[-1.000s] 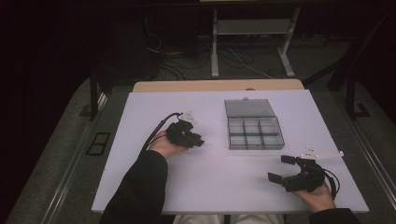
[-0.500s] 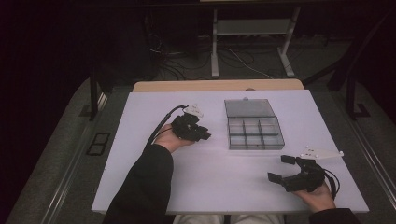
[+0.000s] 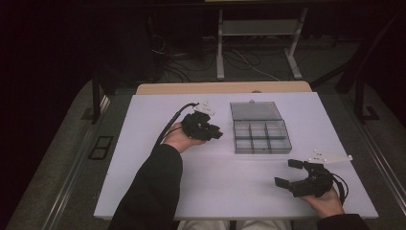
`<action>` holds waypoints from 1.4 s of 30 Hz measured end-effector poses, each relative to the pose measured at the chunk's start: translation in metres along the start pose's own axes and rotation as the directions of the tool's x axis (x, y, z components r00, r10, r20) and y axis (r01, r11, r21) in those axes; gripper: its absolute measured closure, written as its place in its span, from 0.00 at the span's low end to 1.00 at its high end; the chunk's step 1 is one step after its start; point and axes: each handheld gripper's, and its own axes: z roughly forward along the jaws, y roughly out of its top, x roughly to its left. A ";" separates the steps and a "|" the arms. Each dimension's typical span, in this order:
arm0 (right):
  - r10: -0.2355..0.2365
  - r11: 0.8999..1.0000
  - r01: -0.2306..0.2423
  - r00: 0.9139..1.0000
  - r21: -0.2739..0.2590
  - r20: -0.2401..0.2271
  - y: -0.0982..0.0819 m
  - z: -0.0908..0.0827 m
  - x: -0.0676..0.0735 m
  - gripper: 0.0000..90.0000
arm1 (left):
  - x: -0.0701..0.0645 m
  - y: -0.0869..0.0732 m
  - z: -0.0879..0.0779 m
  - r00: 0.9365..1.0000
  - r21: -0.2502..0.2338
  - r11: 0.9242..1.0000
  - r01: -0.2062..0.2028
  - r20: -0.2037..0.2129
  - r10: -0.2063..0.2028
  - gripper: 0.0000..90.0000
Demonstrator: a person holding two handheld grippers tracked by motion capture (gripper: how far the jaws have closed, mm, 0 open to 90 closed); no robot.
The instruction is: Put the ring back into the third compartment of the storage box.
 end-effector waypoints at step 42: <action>0.001 1.000 -0.002 1.000 -0.011 -0.013 0.000 -0.001 -0.001 0.01 | -0.007 0.059 0.044 0.997 -0.075 0.996 -0.050 0.054 0.054 0.77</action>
